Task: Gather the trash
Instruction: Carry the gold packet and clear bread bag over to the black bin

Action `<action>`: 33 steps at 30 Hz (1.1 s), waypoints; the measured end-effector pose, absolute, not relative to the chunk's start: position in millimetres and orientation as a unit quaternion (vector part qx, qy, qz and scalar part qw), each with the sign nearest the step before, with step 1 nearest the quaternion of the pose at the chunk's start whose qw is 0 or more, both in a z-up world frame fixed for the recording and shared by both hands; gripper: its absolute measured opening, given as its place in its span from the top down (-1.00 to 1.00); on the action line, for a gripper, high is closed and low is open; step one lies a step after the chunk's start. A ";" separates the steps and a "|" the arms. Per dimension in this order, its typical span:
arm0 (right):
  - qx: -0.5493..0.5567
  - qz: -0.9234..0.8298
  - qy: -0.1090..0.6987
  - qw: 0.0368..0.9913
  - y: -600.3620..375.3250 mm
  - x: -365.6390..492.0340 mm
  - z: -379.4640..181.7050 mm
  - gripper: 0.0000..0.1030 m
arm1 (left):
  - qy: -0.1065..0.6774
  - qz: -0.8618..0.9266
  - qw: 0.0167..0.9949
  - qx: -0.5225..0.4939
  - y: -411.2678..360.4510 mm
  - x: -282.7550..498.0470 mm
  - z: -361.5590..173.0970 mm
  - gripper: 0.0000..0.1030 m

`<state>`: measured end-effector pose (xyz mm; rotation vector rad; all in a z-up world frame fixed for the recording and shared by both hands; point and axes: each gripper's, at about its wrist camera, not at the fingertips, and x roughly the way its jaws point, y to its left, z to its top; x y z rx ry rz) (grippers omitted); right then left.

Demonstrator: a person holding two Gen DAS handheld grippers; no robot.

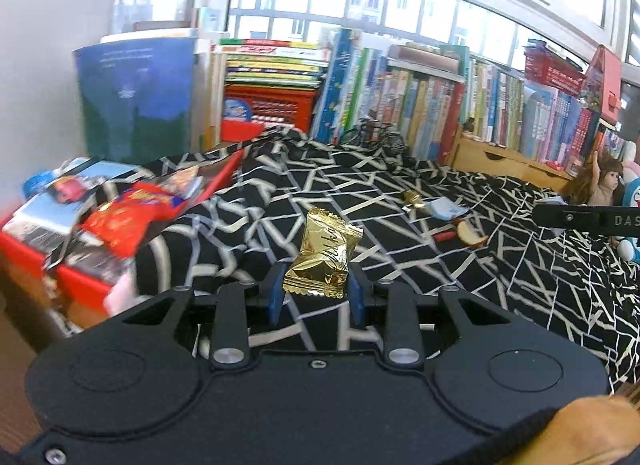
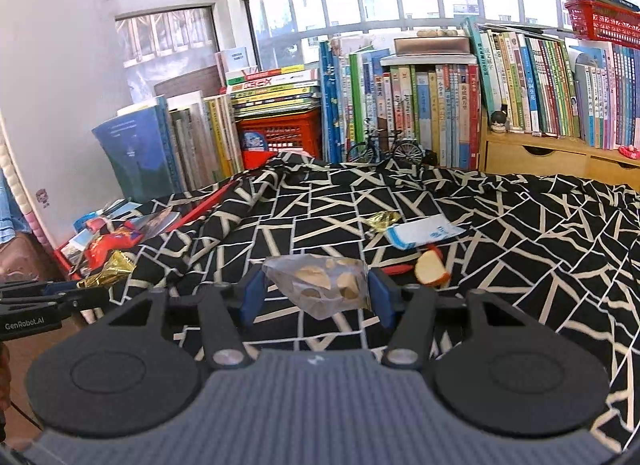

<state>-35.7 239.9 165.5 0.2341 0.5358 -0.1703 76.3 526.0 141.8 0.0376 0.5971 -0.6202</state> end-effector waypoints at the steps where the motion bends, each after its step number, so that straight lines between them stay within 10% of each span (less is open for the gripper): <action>1: 0.112 -0.083 0.263 0.955 246.8 -37.8 166.5 -0.15 | 0.292 -0.300 0.908 0.017 533.1 75.1 141.1 0.41; 33: 0.108 0.067 0.373 0.919 405.6 -56.6 105.3 -0.15 | 0.435 -0.249 0.865 0.024 625.1 17.5 31.7 0.41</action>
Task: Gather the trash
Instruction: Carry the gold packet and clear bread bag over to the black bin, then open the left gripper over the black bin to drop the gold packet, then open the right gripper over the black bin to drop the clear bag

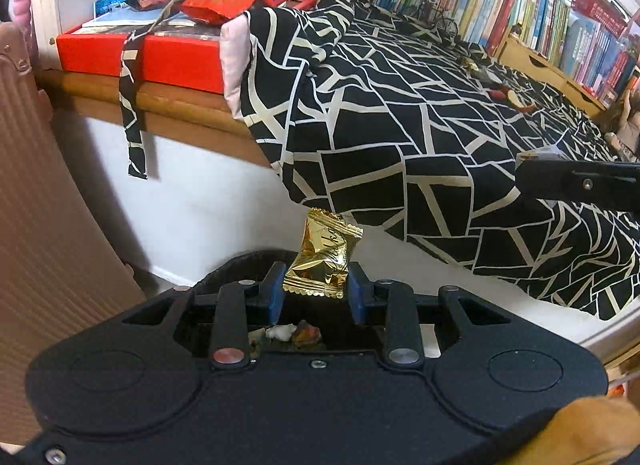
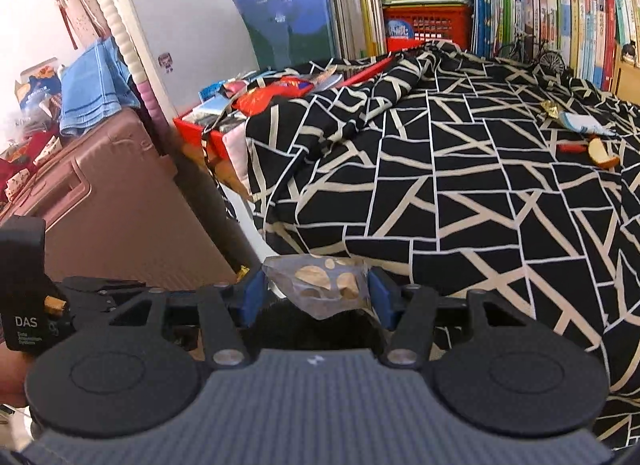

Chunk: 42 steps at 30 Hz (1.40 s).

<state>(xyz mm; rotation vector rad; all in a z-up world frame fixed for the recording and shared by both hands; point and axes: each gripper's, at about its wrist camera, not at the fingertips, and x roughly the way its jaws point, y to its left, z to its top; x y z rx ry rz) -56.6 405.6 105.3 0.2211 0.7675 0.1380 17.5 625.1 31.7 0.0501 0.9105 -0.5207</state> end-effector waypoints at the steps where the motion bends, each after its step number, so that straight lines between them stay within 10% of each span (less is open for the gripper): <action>1: 0.107 0.068 0.375 0.918 405.5 -56.4 104.0 -0.15 | 0.436 -0.248 0.865 0.025 623.6 18.4 30.7 0.41; 32: 0.069 0.099 0.448 0.886 448.3 -20.1 59.2 -0.16 | 0.437 -0.166 0.884 0.005 670.9 15.0 37.0 0.09; 42: 0.048 0.082 0.445 0.891 464.8 5.4 51.2 -0.67 | 0.425 -0.150 0.893 0.000 690.1 10.1 46.7 0.09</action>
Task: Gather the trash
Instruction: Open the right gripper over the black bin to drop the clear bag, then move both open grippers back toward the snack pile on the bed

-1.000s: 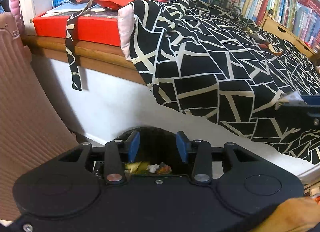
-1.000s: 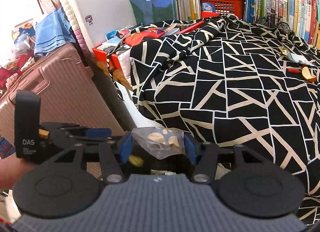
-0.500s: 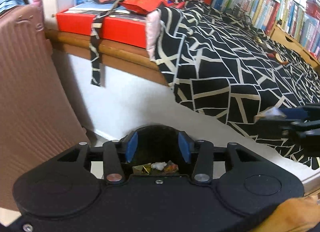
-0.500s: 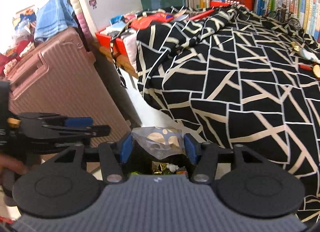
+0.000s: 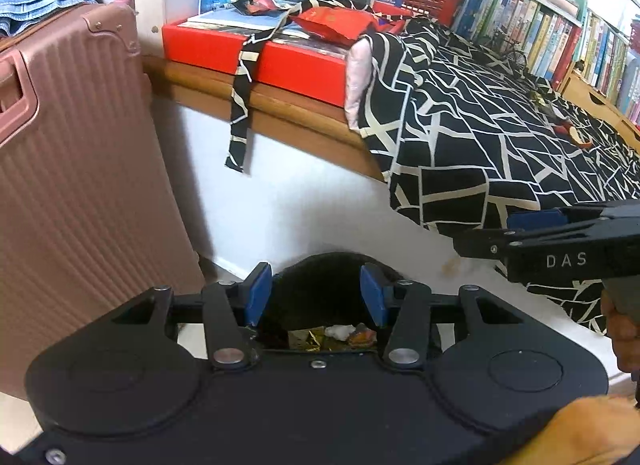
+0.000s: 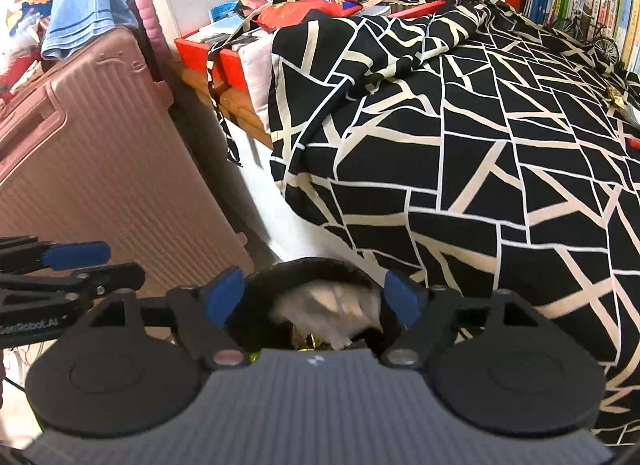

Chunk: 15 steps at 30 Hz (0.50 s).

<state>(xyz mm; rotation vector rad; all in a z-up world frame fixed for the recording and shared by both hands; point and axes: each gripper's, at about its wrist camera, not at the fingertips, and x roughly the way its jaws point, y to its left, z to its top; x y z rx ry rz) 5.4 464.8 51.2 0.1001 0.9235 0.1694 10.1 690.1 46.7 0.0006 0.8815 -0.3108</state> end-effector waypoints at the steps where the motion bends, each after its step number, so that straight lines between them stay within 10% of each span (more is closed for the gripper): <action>1: 0.050 0.081 0.445 0.891 464.2 6.1 51.2 -0.69 | 0.424 -0.148 0.893 0.000 690.6 11.4 47.2 0.09; 15: 0.099 0.053 0.377 0.919 424.5 -18.9 102.4 -0.97 | 0.406 -0.172 0.898 0.013 679.6 25.8 79.9 0.04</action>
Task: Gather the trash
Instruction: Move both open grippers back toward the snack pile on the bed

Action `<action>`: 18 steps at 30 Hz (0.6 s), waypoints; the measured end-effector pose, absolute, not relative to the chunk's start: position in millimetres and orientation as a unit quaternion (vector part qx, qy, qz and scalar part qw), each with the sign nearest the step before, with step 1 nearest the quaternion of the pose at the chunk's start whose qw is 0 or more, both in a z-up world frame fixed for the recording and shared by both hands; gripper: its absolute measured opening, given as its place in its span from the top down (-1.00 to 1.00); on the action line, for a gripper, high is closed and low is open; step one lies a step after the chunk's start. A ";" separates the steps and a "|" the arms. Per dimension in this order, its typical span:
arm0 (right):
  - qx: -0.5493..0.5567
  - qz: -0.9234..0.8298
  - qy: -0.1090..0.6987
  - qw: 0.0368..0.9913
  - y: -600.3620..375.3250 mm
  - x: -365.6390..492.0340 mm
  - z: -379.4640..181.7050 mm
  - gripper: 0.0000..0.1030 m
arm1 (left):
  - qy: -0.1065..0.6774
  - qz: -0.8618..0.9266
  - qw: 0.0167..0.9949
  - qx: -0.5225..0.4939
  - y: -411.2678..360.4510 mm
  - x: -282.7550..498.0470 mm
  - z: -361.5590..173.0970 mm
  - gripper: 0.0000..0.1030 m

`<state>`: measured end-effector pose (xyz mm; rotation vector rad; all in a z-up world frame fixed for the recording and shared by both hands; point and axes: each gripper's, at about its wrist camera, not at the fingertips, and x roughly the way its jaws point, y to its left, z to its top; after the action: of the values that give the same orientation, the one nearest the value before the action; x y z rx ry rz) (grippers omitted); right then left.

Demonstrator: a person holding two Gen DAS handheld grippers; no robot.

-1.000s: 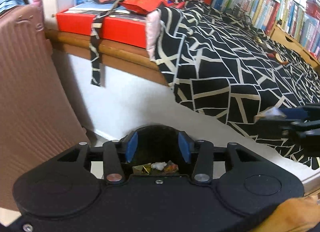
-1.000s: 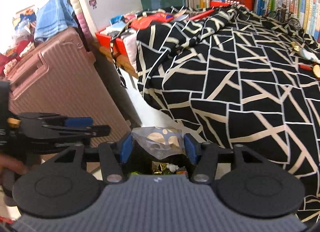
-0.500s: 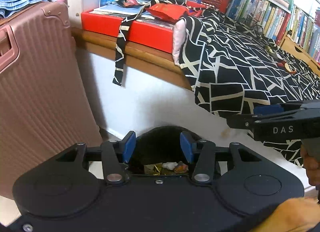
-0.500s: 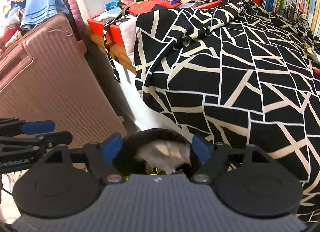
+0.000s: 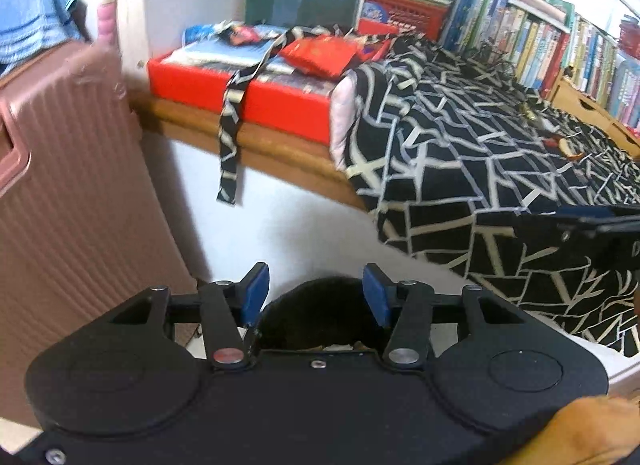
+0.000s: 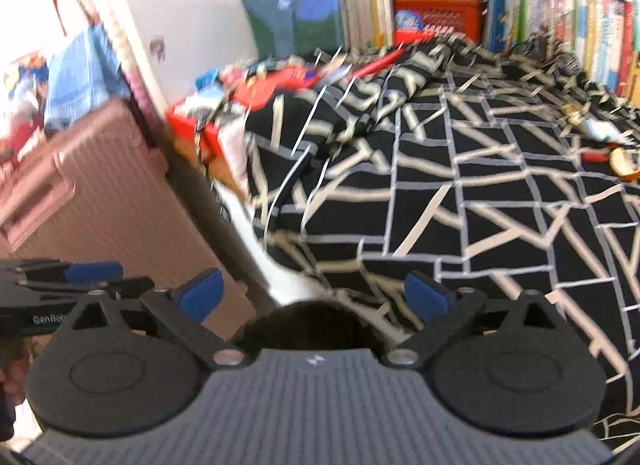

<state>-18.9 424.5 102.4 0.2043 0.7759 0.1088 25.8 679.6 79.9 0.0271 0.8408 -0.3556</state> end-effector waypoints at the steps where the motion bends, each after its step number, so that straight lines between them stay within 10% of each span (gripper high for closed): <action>1: 0.104 0.049 0.370 0.922 420.9 -19.8 109.3 -0.99 | 0.405 -0.176 0.897 0.012 677.2 26.6 86.9 0.04; 18: 0.173 -0.052 0.258 0.949 292.3 -46.1 263.5 -1.00 | 0.283 -0.353 0.886 0.098 558.0 24.6 274.6 0.07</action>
<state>-46.1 292.3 263.5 0.3515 0.5245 -0.1064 24.6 558.0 274.6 0.2045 0.5891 -0.7344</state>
